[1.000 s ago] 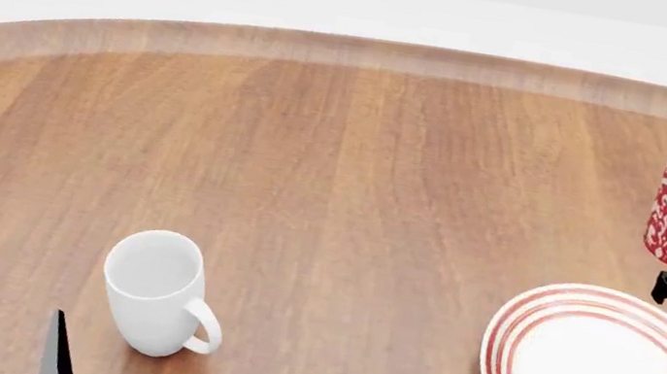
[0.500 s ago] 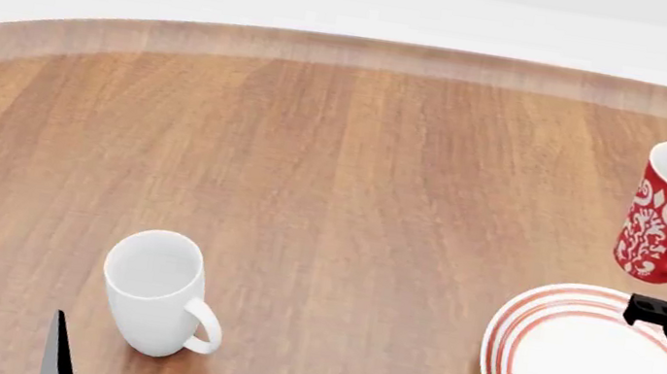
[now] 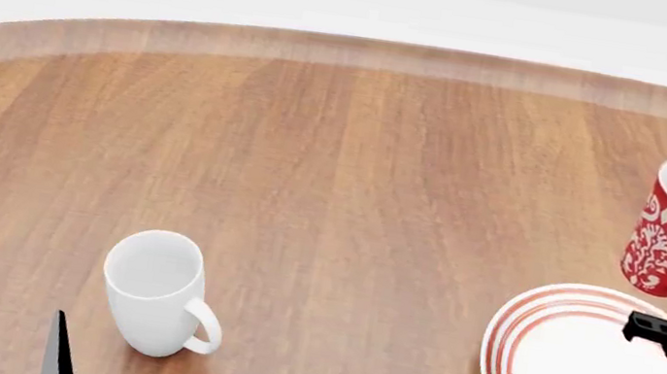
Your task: Pick up the red mug and put it on the plate
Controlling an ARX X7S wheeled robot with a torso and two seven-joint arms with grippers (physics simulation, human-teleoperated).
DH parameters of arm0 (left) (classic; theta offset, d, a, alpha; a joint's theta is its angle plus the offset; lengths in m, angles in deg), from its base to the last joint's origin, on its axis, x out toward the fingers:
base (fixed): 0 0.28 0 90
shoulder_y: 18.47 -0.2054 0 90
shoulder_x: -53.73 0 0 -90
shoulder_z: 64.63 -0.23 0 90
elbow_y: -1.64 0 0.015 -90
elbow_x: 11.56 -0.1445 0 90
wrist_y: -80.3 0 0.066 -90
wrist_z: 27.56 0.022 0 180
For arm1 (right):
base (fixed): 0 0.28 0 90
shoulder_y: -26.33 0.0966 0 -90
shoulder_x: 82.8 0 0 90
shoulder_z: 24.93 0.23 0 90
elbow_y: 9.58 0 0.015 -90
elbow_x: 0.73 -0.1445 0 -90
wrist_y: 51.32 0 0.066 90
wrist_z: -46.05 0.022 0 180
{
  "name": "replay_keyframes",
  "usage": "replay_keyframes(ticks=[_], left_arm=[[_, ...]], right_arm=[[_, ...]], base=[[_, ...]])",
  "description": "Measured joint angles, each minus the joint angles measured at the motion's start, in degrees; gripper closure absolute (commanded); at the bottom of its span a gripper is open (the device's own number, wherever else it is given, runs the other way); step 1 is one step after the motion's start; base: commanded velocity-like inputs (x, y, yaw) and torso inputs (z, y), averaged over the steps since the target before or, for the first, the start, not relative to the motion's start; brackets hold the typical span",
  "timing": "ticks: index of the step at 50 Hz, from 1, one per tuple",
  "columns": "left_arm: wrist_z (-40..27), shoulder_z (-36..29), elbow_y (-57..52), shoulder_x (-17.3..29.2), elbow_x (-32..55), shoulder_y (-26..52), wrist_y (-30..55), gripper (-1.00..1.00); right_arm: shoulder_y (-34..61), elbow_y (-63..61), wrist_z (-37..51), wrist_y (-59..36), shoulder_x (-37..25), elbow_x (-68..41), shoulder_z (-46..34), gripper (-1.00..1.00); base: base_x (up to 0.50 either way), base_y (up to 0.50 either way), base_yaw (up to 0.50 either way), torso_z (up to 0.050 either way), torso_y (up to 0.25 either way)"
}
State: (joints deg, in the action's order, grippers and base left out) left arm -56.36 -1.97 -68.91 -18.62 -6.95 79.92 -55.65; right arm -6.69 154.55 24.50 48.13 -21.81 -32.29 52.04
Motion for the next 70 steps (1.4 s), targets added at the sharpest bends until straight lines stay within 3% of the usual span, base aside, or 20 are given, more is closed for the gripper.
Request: replay_keyframes(ticks=[26,70], left_arm=[[-0.33,-0.09,0.25,0.02,-0.18,0.11,-0.49,-1.00],[-1.18,-0.06,1.58,-0.10,-1.70,0.59,-3.02,-1.00]], right_arm=[[-1.20,0.87,0.96,0.82,1.41,14.07,13.48,1.00],[-1.88,0.87,0.01,1.29,3.33,26.95,27.71,1.00]], base=[[0.00,0.00,0.00,0.000,0.000],[0.00,0.00,0.00,0.000,0.000]])
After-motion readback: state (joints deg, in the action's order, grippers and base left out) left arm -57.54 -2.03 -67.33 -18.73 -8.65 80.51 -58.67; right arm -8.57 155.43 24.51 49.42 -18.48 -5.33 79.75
